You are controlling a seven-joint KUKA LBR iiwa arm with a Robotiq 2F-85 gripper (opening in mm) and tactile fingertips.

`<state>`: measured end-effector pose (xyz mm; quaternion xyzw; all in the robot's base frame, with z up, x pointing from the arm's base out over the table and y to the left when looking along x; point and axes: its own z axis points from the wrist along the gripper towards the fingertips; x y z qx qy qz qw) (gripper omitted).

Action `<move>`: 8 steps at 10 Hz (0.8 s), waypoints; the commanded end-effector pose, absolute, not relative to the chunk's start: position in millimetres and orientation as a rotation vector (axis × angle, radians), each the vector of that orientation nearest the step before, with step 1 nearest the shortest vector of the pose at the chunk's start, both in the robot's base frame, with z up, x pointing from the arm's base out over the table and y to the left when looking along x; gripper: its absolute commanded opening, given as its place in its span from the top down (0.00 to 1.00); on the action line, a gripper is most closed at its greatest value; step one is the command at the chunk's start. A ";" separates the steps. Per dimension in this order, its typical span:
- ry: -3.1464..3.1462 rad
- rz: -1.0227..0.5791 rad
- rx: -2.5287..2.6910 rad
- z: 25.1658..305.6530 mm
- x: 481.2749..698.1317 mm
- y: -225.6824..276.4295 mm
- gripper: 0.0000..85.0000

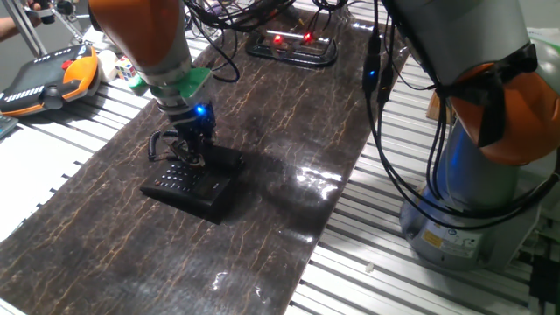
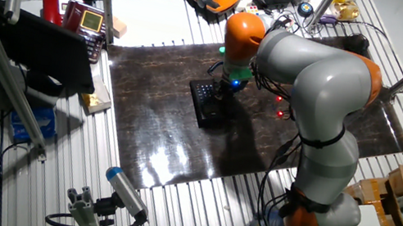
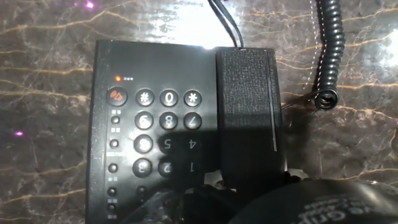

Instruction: Place the handset of the telephone on the corresponding phone cradle

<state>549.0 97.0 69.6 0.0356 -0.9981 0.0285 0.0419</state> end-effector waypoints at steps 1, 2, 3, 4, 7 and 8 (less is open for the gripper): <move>-3.053 0.087 0.102 70.4 549.7 97.8 0.62; -3.052 0.080 0.098 69.8 549.7 98.0 0.60; -3.052 0.083 0.093 69.7 549.3 98.4 0.57; -3.054 0.085 0.088 70.1 549.2 98.5 0.54; -3.057 0.093 0.077 69.9 549.3 98.7 0.40; -3.066 0.097 0.065 69.6 549.3 98.7 0.27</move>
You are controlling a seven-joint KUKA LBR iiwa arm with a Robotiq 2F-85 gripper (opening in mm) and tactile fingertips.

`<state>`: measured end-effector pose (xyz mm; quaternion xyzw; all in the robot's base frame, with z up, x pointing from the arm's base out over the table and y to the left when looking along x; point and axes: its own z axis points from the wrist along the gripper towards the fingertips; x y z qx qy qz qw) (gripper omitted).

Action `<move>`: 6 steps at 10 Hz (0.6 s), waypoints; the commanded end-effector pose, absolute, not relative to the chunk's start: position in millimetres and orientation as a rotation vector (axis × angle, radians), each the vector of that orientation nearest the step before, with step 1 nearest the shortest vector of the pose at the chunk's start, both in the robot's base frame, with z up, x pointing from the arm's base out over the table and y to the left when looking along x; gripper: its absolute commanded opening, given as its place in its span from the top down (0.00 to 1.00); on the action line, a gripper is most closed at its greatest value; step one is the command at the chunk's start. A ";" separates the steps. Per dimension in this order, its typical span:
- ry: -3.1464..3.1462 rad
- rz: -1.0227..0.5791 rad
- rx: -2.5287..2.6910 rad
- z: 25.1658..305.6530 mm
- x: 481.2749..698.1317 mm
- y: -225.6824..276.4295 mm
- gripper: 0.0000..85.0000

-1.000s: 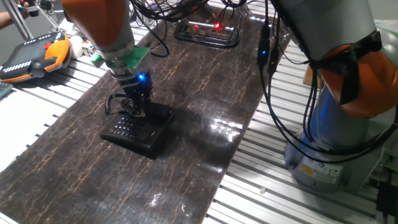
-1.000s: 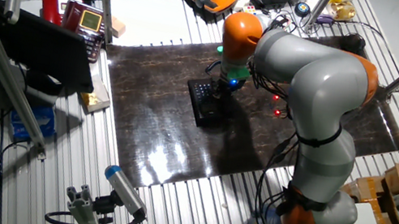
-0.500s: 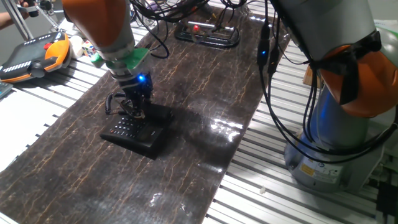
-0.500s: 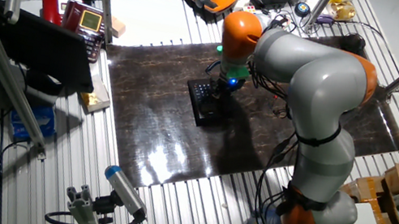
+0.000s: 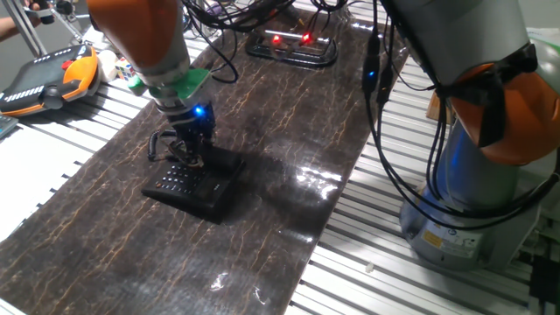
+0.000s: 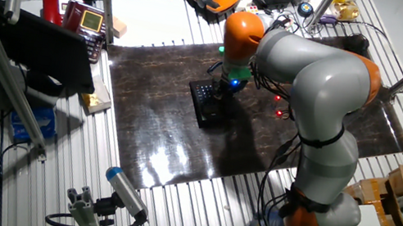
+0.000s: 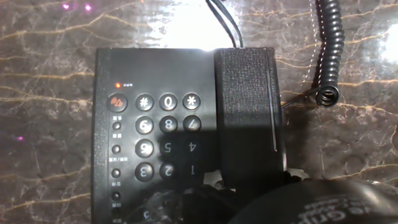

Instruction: Place the handset of the telephone on the corresponding phone cradle

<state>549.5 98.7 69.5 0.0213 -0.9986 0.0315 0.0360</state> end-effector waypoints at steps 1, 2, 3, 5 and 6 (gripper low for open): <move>-3.070 0.097 0.063 68.8 549.8 98.7 0.24; -3.069 0.097 0.070 68.1 550.0 98.8 0.26; -3.069 0.097 0.073 68.6 550.5 98.8 0.26; -3.050 0.104 0.083 83.7 554.6 95.4 0.25; -3.043 0.118 0.081 94.9 557.0 93.9 0.25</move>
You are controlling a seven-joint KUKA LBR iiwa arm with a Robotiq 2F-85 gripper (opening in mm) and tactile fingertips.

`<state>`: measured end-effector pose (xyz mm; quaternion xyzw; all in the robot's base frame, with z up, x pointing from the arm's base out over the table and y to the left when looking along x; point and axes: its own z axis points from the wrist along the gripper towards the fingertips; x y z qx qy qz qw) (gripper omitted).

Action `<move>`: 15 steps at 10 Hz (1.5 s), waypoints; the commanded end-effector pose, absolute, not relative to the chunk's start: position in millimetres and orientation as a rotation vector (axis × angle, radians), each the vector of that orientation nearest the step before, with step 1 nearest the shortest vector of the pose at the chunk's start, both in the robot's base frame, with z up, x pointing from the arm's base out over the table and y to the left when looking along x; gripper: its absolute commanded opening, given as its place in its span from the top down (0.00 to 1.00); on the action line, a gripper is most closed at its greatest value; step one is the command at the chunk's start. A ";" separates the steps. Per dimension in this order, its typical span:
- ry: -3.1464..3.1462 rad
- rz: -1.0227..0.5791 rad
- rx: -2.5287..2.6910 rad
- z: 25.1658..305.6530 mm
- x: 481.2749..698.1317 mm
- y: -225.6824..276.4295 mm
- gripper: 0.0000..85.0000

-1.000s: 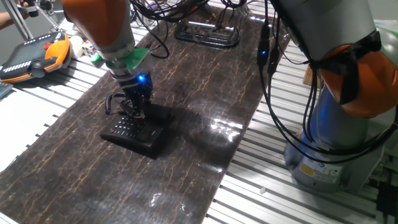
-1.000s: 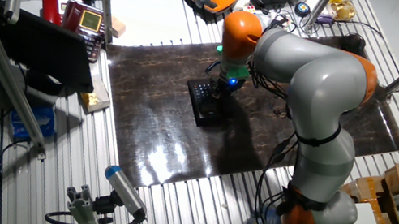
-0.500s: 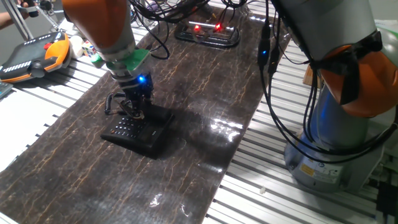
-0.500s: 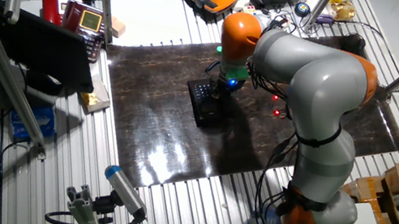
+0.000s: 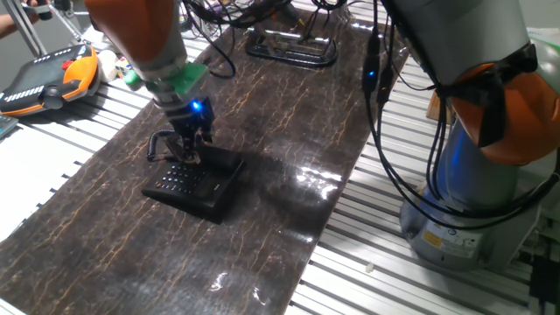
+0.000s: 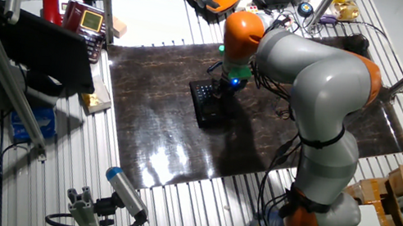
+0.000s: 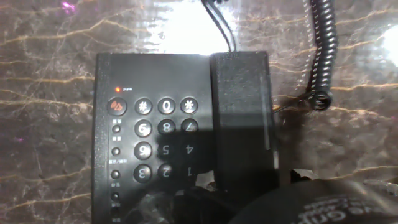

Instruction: Place the handset of the telephone on the corresponding phone cradle

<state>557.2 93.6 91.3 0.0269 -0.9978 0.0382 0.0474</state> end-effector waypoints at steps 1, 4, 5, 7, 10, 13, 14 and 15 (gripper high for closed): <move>-3.031 0.121 0.096 107.5 560.0 89.2 0.25; -3.000 0.104 0.168 145.0 565.7 66.6 0.42; -2.986 0.091 0.195 156.3 567.1 59.5 0.51; -2.978 0.073 0.243 176.6 563.2 45.7 0.76; -2.977 0.054 0.291 201.0 546.9 24.5 0.99; -3.015 0.076 0.328 213.8 532.9 12.8 0.99; -3.013 0.085 0.332 216.3 528.8 14.4 0.99; -3.015 0.082 0.365 218.4 525.3 13.0 0.99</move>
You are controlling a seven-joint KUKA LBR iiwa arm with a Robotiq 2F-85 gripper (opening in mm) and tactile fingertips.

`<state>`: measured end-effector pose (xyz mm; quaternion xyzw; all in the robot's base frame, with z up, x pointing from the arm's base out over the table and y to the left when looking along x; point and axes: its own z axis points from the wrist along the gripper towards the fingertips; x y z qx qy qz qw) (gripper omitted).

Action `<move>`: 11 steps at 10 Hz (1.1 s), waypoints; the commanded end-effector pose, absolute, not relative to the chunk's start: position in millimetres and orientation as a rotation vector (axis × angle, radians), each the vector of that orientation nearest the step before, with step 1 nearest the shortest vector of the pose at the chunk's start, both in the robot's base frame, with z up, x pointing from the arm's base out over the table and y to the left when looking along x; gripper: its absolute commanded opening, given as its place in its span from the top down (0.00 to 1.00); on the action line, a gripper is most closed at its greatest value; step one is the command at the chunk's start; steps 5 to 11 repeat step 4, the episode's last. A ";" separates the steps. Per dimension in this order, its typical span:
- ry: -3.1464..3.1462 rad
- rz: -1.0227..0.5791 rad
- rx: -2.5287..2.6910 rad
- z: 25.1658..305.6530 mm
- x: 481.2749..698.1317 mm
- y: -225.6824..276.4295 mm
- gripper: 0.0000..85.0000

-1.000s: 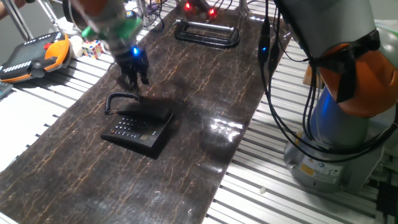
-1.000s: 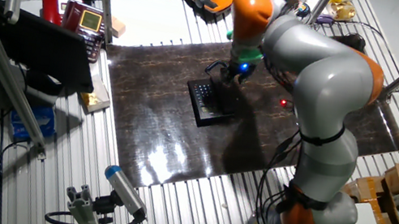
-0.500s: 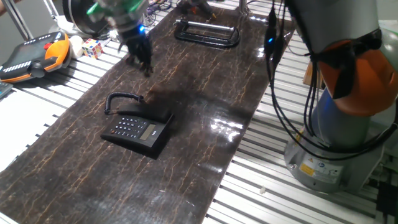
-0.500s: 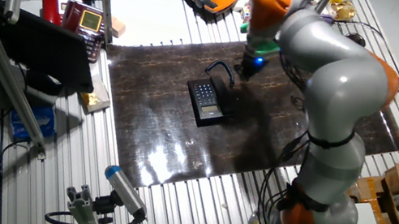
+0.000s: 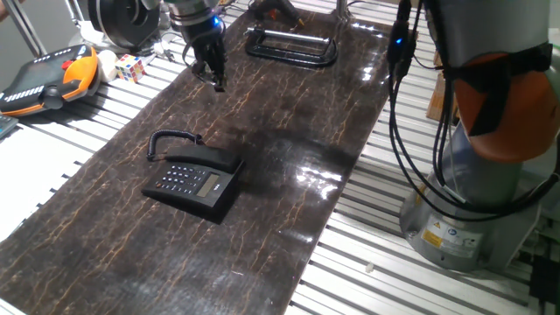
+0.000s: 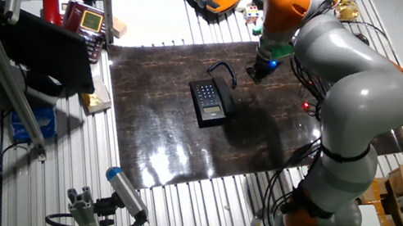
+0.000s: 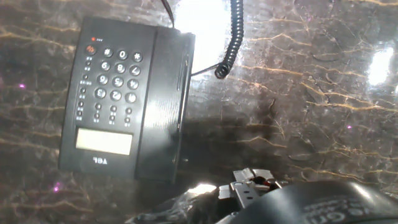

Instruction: Place the handset of the telephone on the corresponding phone cradle

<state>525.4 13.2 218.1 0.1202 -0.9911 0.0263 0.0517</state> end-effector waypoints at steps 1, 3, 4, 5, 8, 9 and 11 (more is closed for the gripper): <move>-3.017 0.073 0.371 218.6 524.9 13.4 0.99; -3.033 0.069 0.367 217.5 526.6 17.9 0.99; -3.040 0.071 0.363 217.6 527.0 18.4 0.99; -3.040 0.071 0.363 217.6 527.0 18.4 0.99; -3.040 0.071 0.363 217.6 527.0 18.4 0.99; -3.040 0.071 0.363 217.6 527.0 18.4 0.99; -3.040 0.071 0.363 217.6 527.0 18.4 0.99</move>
